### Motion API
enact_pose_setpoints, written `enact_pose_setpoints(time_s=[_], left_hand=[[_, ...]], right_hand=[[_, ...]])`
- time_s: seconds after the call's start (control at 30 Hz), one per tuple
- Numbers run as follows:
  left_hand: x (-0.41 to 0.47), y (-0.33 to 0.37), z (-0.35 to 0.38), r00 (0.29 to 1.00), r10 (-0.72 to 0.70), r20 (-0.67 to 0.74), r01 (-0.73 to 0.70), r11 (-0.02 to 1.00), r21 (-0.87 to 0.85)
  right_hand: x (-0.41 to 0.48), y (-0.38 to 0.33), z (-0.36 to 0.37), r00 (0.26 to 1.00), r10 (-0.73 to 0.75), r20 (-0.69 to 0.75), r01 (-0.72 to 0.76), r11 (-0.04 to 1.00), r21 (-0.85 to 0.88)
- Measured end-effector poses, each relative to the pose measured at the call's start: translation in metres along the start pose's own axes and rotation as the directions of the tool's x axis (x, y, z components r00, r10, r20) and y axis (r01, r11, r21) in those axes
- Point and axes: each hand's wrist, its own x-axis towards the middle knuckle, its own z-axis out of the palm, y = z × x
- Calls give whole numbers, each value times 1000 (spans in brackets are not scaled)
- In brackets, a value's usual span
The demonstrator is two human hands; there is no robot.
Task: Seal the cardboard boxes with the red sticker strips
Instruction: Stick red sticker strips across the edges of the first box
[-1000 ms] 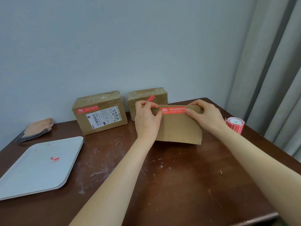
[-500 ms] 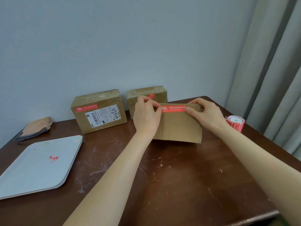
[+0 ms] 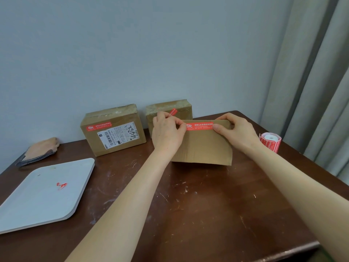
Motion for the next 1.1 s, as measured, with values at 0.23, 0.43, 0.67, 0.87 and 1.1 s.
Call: enact_pose_setpoints(time_s=[0.23, 0.43, 0.67, 0.87, 1.1], left_hand=[[1, 2, -6, 997, -23, 78, 27, 998, -51], [3, 3, -10, 992, -30, 120, 39, 996, -79], [6, 2, -12, 987, -20, 158, 31, 997, -64], [11, -1, -11, 981, -13, 194, 20, 999, -36], [19, -6, -8, 974, -21, 226, 23, 1000, -6]], right_hand=[[-1, 0, -1, 1000, 10, -8, -10, 1000, 13], [-1, 0, -1, 1000, 10, -1, -10, 1000, 11], [-1, 0, -1, 1000, 10, 0, -10, 1000, 14], [-1, 0, -1, 1000, 17, -4, -17, 1000, 9], [-2, -2, -1, 1000, 18, -7, -18, 1000, 14]])
